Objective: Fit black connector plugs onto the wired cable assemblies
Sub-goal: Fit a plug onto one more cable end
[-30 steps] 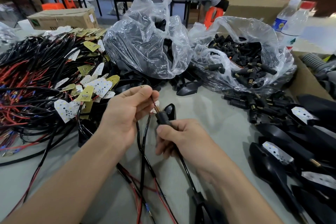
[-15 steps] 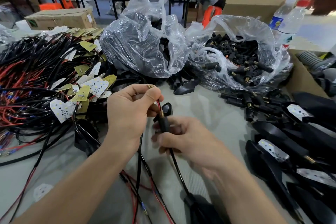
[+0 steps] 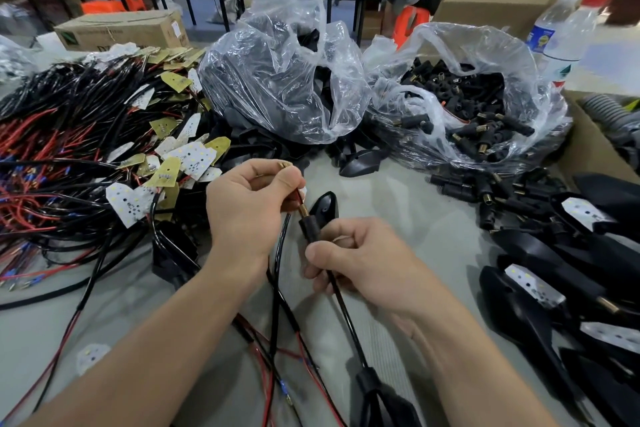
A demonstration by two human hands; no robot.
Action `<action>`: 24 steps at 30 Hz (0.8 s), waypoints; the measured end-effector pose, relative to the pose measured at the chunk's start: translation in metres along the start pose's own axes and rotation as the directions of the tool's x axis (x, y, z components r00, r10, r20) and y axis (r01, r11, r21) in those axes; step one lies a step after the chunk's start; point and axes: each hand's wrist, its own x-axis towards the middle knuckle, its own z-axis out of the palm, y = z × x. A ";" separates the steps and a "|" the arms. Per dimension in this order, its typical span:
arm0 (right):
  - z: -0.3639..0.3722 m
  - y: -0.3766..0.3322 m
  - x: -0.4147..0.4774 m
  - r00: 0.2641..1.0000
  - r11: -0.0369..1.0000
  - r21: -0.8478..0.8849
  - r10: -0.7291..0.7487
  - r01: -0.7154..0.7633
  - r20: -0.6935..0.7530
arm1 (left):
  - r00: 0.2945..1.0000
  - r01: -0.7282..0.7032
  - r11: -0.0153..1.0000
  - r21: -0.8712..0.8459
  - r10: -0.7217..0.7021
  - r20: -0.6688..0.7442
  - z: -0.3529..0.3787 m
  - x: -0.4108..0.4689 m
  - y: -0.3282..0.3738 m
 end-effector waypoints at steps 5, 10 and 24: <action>0.010 0.011 0.003 0.926 0.891 -0.435 -0.267 0.132 -0.266 | 0.991 0.071 0.992 -0.106 -0.058 0.119 0.001 -0.002 0.003; 0.014 0.008 0.004 0.982 0.982 -0.152 -0.130 0.109 -0.135 | 0.996 0.092 0.987 -0.130 -0.093 -0.005 -0.005 0.006 0.006; -0.002 0.006 0.004 0.974 0.989 0.101 -0.085 0.108 -0.211 | 0.916 0.357 0.913 -0.196 -0.301 0.267 -0.006 0.009 -0.003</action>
